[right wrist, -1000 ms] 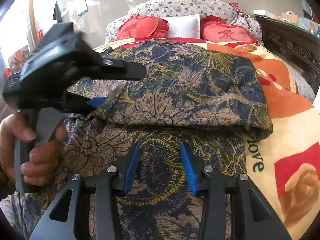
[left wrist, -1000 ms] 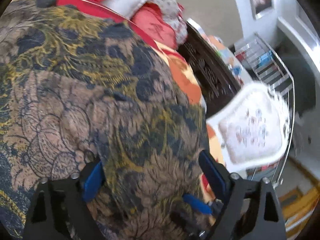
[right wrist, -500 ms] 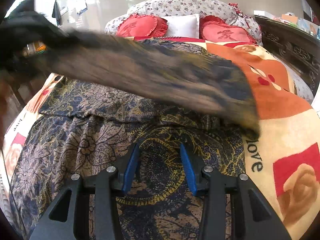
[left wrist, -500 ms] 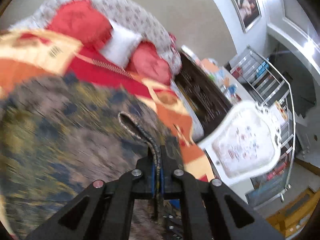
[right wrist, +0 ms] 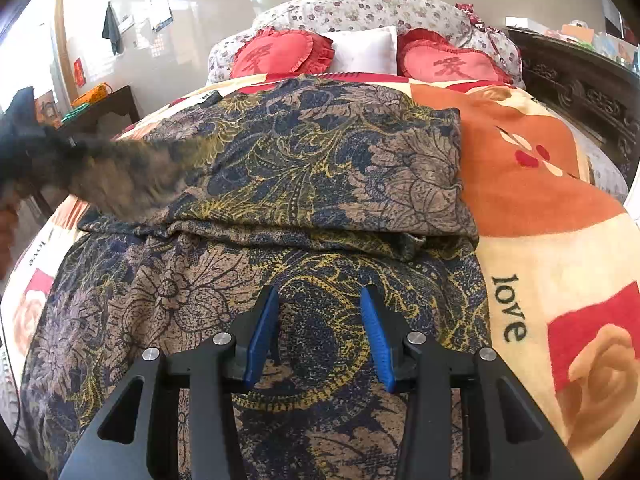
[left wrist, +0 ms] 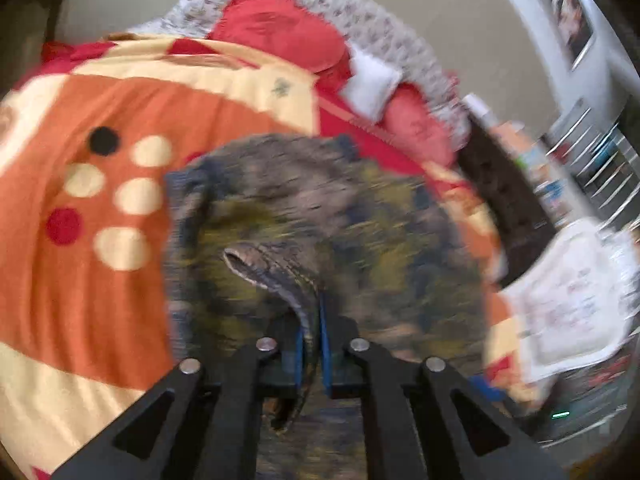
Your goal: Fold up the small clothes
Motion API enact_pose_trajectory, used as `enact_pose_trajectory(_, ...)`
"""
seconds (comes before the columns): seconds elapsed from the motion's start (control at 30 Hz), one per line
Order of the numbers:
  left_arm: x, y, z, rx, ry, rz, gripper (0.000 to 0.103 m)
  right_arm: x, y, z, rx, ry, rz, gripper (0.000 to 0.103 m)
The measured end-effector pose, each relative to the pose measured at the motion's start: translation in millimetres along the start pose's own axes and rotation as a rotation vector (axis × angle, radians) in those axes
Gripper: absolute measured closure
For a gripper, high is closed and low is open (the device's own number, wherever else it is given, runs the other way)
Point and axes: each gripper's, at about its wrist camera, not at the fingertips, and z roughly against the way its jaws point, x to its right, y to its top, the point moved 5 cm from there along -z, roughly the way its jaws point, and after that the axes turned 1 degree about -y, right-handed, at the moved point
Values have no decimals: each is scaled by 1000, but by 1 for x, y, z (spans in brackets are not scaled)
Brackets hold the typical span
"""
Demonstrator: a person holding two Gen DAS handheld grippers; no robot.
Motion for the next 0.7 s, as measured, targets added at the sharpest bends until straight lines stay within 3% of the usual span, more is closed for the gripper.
enact_pose_trajectory(0.03, -5, 0, 0, 9, 25, 11, 88, 1, 0, 0, 0, 0, -1, 73)
enact_pose_trajectory(0.17, -18, 3, 20, 137, 143, 57, 49, 1, 0, 0, 2, -1, -4, 73)
enact_pose_trajectory(0.27, -1, 4, 23, 199, 146, 8, 45, 1, -1, 0, 0, 2, -5, 73)
enact_pose_trajectory(0.37, 17, 2, 0, 170, 176, -68, 42, 2, -1, -2, -20, 11, -8, 71)
enact_pose_trajectory(0.5, 16, -20, -59, 28, 236, -117, 42, -6, 2, -9, -77, 95, 8, 40)
enact_pose_trajectory(0.53, 14, -24, -64, 36, 247, -129, 42, -10, 2, -10, -89, 102, 28, 32)
enact_pose_trajectory(0.57, 15, -29, -62, 94, 249, -153, 40, -14, 1, -11, -100, 97, 52, 30)
enact_pose_trajectory(0.7, 16, -35, -63, 101, 247, -173, 35, -27, -5, -13, -110, 26, 151, 29)
